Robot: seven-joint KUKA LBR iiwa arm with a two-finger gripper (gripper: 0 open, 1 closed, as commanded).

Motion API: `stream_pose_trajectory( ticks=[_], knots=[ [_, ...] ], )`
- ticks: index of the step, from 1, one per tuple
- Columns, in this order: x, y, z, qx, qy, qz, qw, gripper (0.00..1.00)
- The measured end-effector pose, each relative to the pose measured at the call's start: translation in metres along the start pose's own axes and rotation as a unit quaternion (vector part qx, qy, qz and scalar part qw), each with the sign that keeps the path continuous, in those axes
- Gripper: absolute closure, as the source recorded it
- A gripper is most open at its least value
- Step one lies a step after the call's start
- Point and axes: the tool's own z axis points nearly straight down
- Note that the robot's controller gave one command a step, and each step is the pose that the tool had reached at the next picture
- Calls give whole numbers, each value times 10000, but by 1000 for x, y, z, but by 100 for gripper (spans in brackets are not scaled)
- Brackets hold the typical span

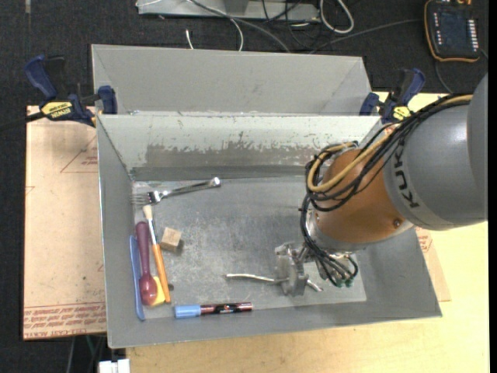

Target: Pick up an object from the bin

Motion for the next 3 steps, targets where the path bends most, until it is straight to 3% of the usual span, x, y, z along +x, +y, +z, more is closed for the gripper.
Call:
stream_pose_trajectory(
  ticks=[3],
  knots=[
    [-3,10,-14,-14,-9,-15,10000,100]
  ],
)
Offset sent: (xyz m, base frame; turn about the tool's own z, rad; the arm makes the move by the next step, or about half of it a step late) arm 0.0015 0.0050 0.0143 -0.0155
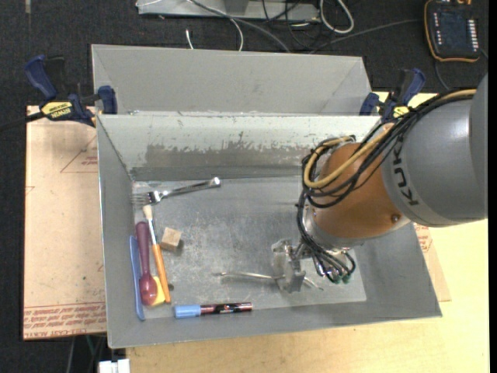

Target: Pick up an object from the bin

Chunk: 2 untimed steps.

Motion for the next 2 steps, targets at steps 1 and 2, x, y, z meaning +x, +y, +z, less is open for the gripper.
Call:
stream_pose_trajectory(
  ticks=[1,2],
  knots=[
    [14,-12,-20,4,2,-75,10000,100],
    [1,-9,-16,-9,5,-110,9999,100]
  ],
)
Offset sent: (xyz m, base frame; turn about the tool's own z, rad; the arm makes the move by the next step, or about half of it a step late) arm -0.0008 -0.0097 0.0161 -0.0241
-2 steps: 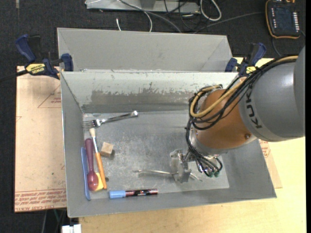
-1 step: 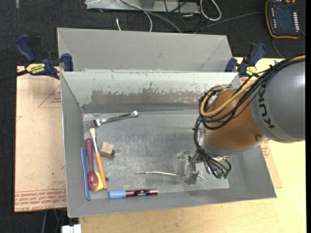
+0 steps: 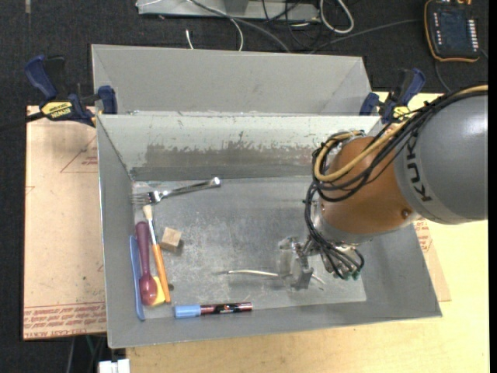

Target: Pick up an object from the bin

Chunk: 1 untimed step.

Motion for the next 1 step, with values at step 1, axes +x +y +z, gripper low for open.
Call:
stream_pose_trajectory(
  ticks=[1],
  knots=[
    [8,-15,-30,8,-10,136,9999,100]
  ],
)
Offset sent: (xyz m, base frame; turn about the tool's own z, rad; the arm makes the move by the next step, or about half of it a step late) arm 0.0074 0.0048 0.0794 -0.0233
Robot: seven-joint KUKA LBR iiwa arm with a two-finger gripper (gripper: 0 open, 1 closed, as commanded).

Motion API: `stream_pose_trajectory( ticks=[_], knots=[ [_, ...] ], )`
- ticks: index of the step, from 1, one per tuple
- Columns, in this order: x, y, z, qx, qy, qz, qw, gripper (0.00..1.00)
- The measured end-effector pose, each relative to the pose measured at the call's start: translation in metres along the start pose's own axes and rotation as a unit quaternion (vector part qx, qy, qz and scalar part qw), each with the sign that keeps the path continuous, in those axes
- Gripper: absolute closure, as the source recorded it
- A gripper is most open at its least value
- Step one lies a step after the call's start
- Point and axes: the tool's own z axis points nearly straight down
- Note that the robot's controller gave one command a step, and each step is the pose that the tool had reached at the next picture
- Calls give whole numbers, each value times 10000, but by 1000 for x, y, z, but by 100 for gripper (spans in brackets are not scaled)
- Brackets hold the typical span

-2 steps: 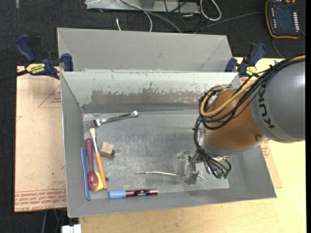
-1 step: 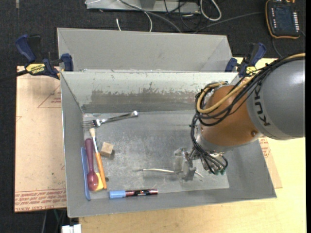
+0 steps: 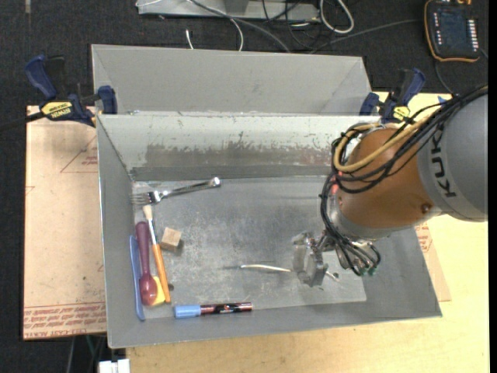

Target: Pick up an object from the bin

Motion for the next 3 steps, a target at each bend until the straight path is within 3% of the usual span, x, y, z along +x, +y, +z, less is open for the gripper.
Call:
stream_pose_trajectory(
  ticks=[1,2,3],
  knots=[
    [-17,20,-50,-16,7,-247,9997,100],
    [-13,-9,-89,-9,24,-170,9999,100],
    [1,5,-82,-33,43,-401,9992,100]
  ],
)
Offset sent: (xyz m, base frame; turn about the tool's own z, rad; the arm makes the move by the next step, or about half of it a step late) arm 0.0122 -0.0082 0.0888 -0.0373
